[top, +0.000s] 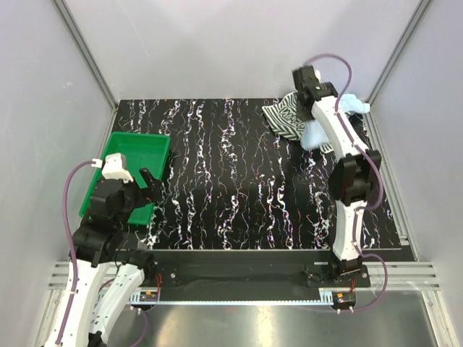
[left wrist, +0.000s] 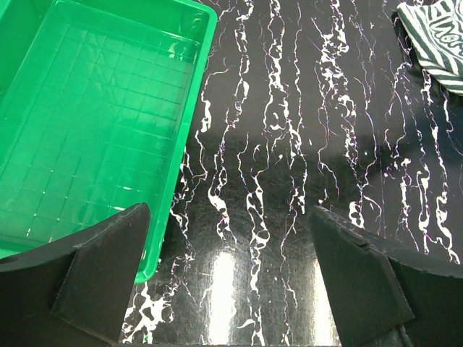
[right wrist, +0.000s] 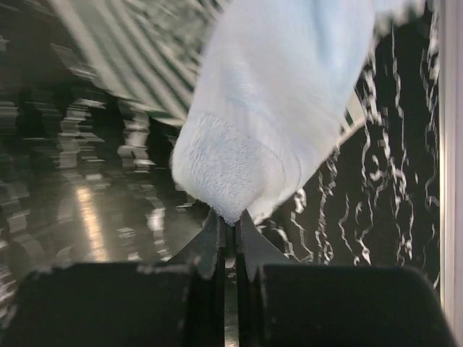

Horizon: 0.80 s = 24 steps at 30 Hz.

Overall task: Roll the towels
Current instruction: Grab a towel with the right arm, then move the towel to the center of the board

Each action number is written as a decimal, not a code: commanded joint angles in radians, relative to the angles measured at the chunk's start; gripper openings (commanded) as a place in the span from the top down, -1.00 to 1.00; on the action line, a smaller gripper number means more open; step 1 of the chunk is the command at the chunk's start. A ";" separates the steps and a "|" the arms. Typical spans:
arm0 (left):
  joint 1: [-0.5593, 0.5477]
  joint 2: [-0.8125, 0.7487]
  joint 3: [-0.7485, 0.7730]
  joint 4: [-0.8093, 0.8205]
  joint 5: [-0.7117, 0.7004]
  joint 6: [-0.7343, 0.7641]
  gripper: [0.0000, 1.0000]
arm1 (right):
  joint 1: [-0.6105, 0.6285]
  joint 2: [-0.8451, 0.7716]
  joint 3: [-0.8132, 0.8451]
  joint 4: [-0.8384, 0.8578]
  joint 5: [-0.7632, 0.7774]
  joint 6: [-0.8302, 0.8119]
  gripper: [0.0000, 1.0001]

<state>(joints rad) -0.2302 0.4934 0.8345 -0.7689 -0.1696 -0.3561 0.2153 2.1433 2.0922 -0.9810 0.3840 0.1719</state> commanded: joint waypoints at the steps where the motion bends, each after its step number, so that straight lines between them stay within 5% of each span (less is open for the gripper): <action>1: 0.003 0.001 -0.003 0.036 -0.018 -0.001 -0.98 | 0.179 -0.175 0.184 -0.131 0.041 -0.067 1.00; 7: 0.003 0.001 -0.003 0.036 -0.016 -0.001 -0.98 | 0.415 -0.354 0.001 -0.193 -0.023 0.018 1.00; 10: 0.003 0.004 -0.003 0.036 -0.015 -0.001 -0.98 | 0.521 -0.500 -0.283 -0.125 -0.091 0.121 1.00; 12: 0.003 0.010 -0.002 0.037 -0.015 0.000 -0.98 | 0.564 -0.588 -0.487 -0.039 -0.259 0.187 0.83; 13: 0.003 0.008 -0.002 0.034 -0.015 -0.001 -0.98 | 0.611 -0.611 -0.547 -0.012 -0.304 0.208 0.57; 14: 0.003 0.013 -0.002 0.036 -0.016 0.000 -0.98 | 0.628 -0.655 -0.649 0.043 -0.366 0.228 -0.98; 18: 0.003 0.020 0.003 0.033 -0.019 -0.001 -0.98 | 0.656 -0.733 -0.767 0.114 -0.375 0.305 -0.99; 24: -0.030 0.103 0.034 0.013 0.024 -0.012 -0.98 | 0.654 -0.783 -0.736 0.074 -0.064 0.368 -0.99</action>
<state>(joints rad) -0.2329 0.5426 0.8360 -0.7689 -0.1623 -0.3573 0.8742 1.4364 1.3064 -0.9581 0.1593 0.4675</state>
